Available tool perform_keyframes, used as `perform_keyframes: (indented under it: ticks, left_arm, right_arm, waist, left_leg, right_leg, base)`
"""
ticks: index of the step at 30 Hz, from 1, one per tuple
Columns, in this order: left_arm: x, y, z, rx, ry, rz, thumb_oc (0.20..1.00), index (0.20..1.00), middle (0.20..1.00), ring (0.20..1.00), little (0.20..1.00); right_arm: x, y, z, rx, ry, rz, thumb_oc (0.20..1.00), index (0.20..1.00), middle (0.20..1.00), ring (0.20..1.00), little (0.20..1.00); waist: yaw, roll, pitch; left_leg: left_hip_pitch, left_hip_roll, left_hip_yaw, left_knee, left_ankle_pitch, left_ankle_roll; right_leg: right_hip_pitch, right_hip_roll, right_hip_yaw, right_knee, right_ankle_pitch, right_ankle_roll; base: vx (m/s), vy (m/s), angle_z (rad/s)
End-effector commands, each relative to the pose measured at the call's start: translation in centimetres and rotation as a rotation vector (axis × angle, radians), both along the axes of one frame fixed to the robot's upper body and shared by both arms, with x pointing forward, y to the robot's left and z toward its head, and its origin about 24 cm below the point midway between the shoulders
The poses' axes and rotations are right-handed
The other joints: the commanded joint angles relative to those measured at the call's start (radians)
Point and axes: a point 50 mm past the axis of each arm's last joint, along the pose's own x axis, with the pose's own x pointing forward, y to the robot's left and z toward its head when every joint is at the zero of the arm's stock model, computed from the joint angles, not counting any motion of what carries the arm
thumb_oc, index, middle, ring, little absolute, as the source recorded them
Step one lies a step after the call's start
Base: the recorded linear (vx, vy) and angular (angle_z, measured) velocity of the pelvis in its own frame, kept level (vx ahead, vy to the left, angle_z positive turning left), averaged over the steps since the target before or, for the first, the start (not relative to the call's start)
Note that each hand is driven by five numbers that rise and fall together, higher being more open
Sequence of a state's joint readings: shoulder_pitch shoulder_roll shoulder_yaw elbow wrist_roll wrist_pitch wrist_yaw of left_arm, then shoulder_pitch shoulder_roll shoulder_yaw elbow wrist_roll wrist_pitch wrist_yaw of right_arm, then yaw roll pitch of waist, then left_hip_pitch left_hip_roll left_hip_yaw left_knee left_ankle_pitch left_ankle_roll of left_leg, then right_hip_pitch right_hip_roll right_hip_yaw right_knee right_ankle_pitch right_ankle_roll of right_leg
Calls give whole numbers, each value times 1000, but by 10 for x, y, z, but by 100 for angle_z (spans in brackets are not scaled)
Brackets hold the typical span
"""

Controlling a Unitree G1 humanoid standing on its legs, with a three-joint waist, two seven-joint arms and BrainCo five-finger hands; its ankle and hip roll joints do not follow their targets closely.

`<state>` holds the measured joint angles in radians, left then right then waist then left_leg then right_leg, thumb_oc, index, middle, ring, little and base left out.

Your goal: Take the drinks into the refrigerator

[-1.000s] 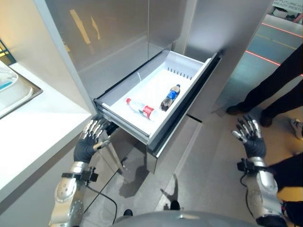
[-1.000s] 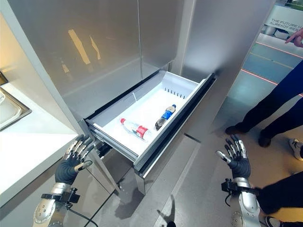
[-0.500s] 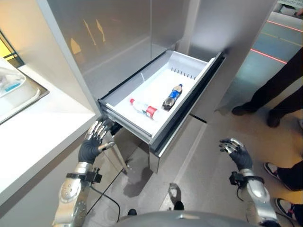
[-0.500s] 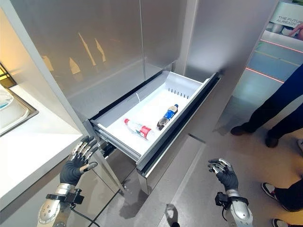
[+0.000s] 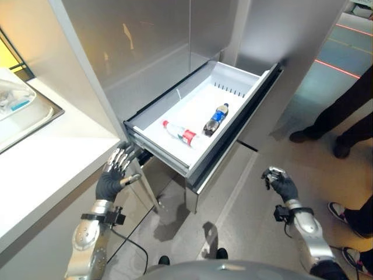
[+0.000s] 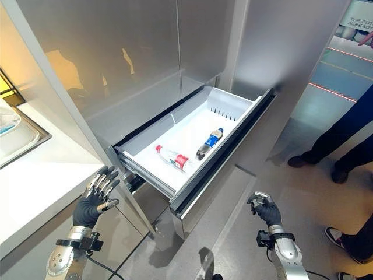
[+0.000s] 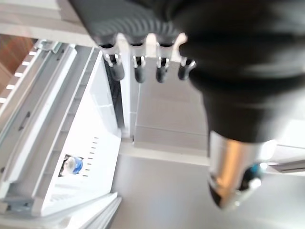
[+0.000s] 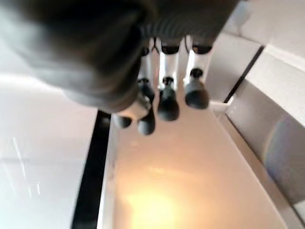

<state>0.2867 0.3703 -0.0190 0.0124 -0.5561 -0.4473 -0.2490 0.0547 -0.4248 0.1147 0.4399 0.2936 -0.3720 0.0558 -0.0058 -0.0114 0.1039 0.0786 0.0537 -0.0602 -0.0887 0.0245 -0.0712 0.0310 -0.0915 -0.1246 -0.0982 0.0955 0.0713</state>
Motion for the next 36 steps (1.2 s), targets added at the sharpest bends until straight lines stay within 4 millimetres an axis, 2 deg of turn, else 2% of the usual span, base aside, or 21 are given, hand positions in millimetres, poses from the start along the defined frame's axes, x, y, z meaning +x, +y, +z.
perform_keyframes:
  ticks: [1,7,14,17,20,28,33,36]
  left_arm:
    - [9,-3,35,23,-190,-51,1000,1000,1000,1000,1000]
    - [9,-5,37,28,-195,-77,1000,1000,1000,1000,1000]
    - [10,-10,42,16,-208,-128,1000,1000,1000,1000,1000]
    - [11,-12,48,11,-225,-160,1000,1000,1000,1000,1000]
    - [11,-13,52,-3,-239,-174,1000,1000,1000,1000,1000]
    - [13,-13,59,-4,-266,-180,1000,1000,1000,1000,1000]
    - [14,-15,61,-5,-273,-186,1000,1000,1000,1000,1000]
    - [16,-17,64,-16,-286,-193,1000,1000,1000,1000,1000]
  right_arm:
    - [34,8,35,-56,-156,73,200,200,200,200,200]
    - [47,21,48,-118,-187,179,200,200,200,200,200]
    - [68,35,51,-186,-163,259,200,200,200,200,200]
    - [83,50,65,-239,-202,342,200,200,200,200,200]
    - [90,60,74,-204,-234,359,200,200,200,200,200]
    - [98,90,98,-160,-333,451,200,200,200,200,200]
    - [103,99,112,-140,-388,464,200,200,200,200,200]
    - [109,113,134,-104,-474,478,200,200,200,200,200]
  waist:
    - [10,-54,24]
    - [30,-62,28]
    - [53,-67,32]
    - [73,-70,39]
    - [86,-72,45]
    - [117,-80,62]
    - [130,-86,66]
    - [147,-90,71]
  left_leg:
    - [-16,-99,-18,58,-90,101]
    - [-20,-100,-32,59,-88,101]
    - [-22,-101,-41,65,-87,101]
    - [-27,-102,-50,67,-85,100]
    - [-35,-103,-56,70,-81,99]
    - [-58,-109,-89,79,-77,98]
    - [-65,-111,-105,81,-74,97]
    - [-73,-114,-118,85,-72,97]
  right_leg:
    - [88,-2,-41,34,-117,5]
    - [89,-1,-50,34,-119,3]
    - [94,1,-62,35,-123,0]
    - [93,2,-70,38,-126,-2]
    - [90,3,-77,41,-127,-3]
    - [86,2,-108,50,-137,-6]
    - [85,1,-123,50,-140,-7]
    - [85,2,-135,52,-142,-9]
  base:
    - [4,-11,4]
    - [5,-10,4]
    - [7,-10,7]
    - [1,-15,2]
    - [-2,-10,8]
    - [11,-14,11]
    - [14,-17,13]
    - [23,-19,20]
